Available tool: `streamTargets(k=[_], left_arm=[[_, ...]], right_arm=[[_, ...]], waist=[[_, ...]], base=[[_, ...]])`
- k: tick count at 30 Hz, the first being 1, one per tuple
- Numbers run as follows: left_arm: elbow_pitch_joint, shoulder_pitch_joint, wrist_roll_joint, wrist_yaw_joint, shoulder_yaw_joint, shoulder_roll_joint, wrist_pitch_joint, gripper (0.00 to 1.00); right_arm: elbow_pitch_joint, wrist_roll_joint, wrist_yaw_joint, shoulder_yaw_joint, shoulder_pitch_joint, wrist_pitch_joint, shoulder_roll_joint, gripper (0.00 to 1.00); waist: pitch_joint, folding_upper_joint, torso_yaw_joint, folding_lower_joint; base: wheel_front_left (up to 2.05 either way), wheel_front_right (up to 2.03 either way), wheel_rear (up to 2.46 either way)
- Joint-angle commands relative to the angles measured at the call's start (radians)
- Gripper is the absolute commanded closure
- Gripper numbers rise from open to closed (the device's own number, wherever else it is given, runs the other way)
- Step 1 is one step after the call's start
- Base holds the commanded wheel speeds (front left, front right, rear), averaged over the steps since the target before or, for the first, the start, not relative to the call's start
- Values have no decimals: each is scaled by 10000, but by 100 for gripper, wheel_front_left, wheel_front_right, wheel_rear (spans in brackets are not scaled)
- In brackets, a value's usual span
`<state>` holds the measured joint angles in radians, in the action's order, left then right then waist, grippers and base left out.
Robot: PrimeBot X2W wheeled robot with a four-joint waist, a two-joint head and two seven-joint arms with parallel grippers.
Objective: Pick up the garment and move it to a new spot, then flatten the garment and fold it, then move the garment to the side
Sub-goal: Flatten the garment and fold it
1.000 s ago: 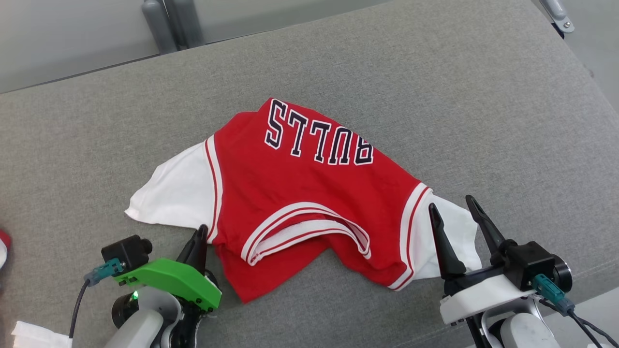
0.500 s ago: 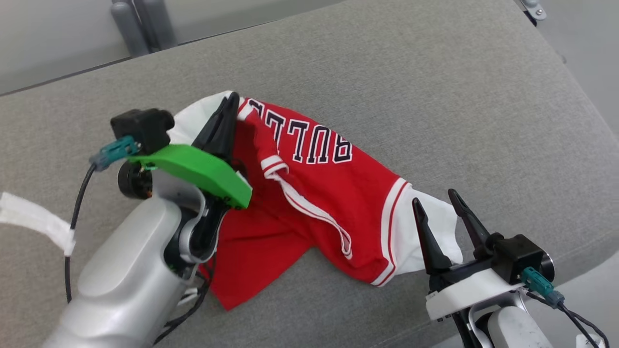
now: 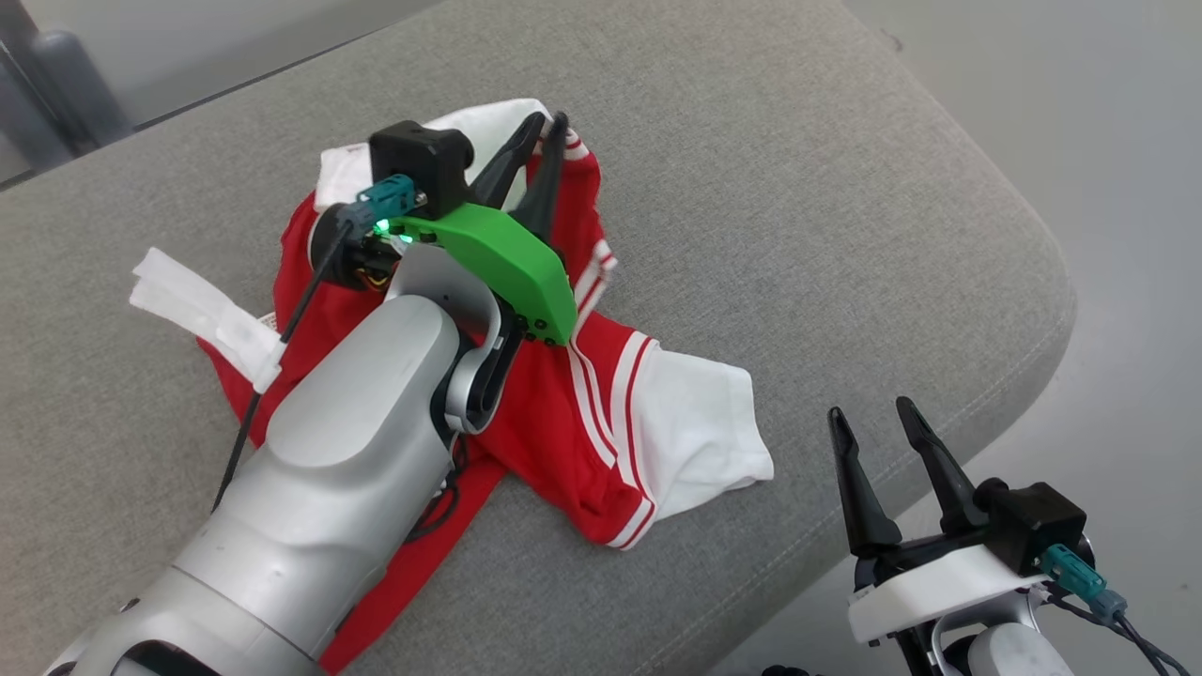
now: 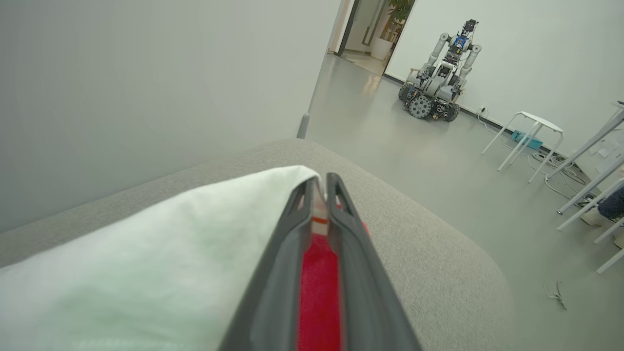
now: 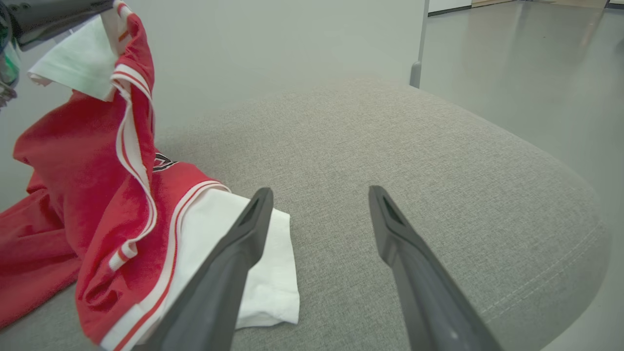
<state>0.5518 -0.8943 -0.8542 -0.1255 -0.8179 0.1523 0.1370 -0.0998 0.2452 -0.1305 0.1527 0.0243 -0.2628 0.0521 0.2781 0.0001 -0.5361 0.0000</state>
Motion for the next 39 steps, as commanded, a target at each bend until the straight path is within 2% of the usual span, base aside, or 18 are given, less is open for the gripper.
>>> streamTargets(k=[1,6,10,12,17,19,22,25,27,29,31,33,39], left_arm=[[220,10,96,129,-63,154,-14,0],[183,335,336,230,-386,339,171,0],[-629,1035,378,-1,-337,886,493,0],[-1317,1645,416,-274,-244,1234,721,0],[-3392,3975,678,-1644,458,2415,1224,0],[-4147,5043,682,-2060,732,2786,1256,0],[-5086,6469,622,-2429,963,3016,1286,0],[-5610,7531,515,-2523,1190,3007,1289,0],[-5759,7994,355,-2273,1212,2758,1289,0],[-5716,8389,-211,-1831,1203,2362,1283,0],[-5364,8439,-390,-1544,1139,2359,1223,0],[-4983,8447,-703,-1241,967,2079,1025,0],[-3899,7907,-776,-790,786,1751,856,0]], right_arm=[[75,75,-3,-19,-46,-30,-22,0],[-2,53,-3,61,-40,-30,-6,0],[9,-130,-3,-45,6,-30,-12,0],[-10,-278,-3,-135,38,-30,-3,0],[-16,-634,-3,-450,-111,-30,-3,0],[-43,-799,-5,-547,-230,-30,-6,0],[-17,-1007,-3,-699,-258,-30,0,0],[5,-1161,-3,-759,-267,-30,-6,0],[12,-1232,-3,-736,-214,-30,-3,0],[-4,-1293,-3,-698,-158,-30,-5,0],[-32,-1339,-3,-682,-104,-30,-2,0],[-42,-1356,-3,-662,-70,-30,-5,0],[-43,-1448,-3,-614,-99,-30,0,0]], waist=[[238,-1,-260,0],[126,-1,55,0],[-146,-1,716,0],[-338,-1,1033,0],[-840,-1,1878,0],[-1002,-1,2221,0],[-1071,-1,2714,0],[-1073,-1,3189,0],[-1060,-1,3430,0],[-1039,-1,3614,0],[-1045,-1,3709,0],[-1041,-1,3756,0],[-967,-1,3690,0]], base=[[0,0,0],[0,0,0],[0,0,0],[0,0,0],[0,0,0],[0,0,0],[0,0,0],[0,0,0],[0,0,0],[0,0,0],[0,0,0],[0,0,0],[0,0,0]])
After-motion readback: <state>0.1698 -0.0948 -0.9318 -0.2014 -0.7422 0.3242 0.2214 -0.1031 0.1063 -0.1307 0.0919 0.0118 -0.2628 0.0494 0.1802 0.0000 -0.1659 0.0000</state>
